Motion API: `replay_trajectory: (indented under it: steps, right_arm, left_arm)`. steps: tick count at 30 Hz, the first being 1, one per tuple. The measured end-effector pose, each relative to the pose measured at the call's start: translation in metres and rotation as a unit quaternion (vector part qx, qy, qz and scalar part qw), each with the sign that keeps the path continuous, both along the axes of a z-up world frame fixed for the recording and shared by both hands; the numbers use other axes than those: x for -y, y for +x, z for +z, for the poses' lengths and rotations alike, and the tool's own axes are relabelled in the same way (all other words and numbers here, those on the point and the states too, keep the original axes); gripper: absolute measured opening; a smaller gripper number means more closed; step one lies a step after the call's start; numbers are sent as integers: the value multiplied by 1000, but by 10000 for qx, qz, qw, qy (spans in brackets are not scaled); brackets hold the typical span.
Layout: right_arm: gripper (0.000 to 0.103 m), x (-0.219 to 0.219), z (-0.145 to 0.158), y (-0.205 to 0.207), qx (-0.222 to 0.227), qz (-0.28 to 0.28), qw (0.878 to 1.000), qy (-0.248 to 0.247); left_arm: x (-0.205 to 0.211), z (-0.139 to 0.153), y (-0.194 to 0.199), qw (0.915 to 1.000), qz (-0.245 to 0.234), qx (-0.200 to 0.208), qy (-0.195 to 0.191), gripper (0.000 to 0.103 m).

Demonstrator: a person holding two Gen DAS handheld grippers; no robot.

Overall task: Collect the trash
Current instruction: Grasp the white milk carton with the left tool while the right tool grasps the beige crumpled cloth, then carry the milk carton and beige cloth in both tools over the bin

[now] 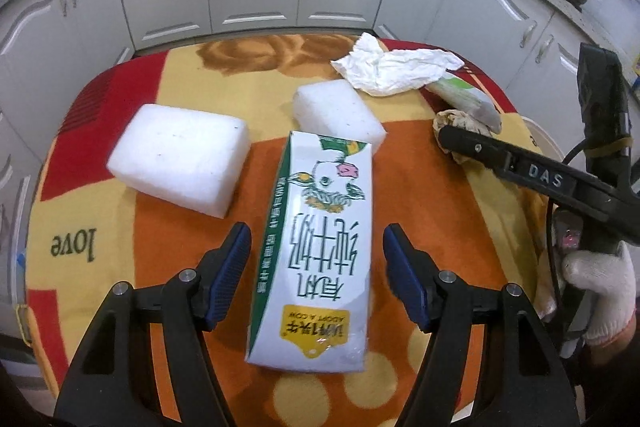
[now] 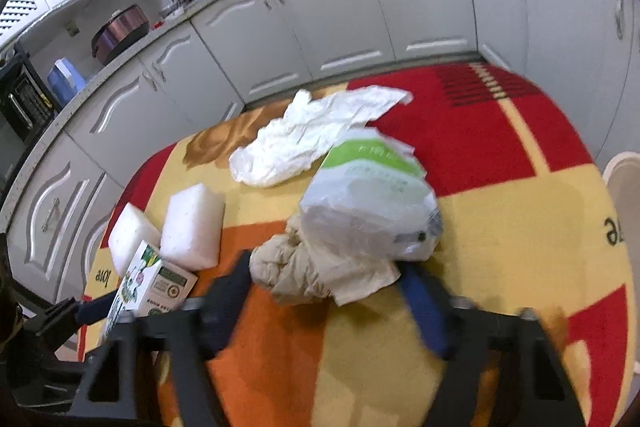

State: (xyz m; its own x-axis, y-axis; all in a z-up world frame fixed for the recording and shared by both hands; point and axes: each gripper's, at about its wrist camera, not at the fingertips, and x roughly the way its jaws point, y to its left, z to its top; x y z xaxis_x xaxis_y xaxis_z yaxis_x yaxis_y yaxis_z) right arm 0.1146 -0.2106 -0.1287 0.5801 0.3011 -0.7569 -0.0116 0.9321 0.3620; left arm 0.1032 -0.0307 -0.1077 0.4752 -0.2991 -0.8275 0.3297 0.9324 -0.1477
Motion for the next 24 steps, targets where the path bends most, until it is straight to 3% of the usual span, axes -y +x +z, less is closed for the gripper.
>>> replay_trajectory:
  steps: [2,3,13,18,24]
  right_arm:
    - [42,3,2,-2,16,61,10000,37]
    - [38,5,3,-5,36,98,9999,49]
    - [34,2,23,-51,138,761,9969,121]
    - [34,8,41,-73,381,749,9962,239]
    - [34,19,65,-91,692,614,9957,21]
  left_arm:
    - [0,-2,1,10000,-29,-41,-66,59]
    - [0,-2,1,10000,-14,-57,-68,51]
    - [-15,20,-16,9990,130,79,-423,51]
    - [-6,37,-28,9982,29,236,-547,51]
    - [16,53,-37,9969,-166,439,-638,51]
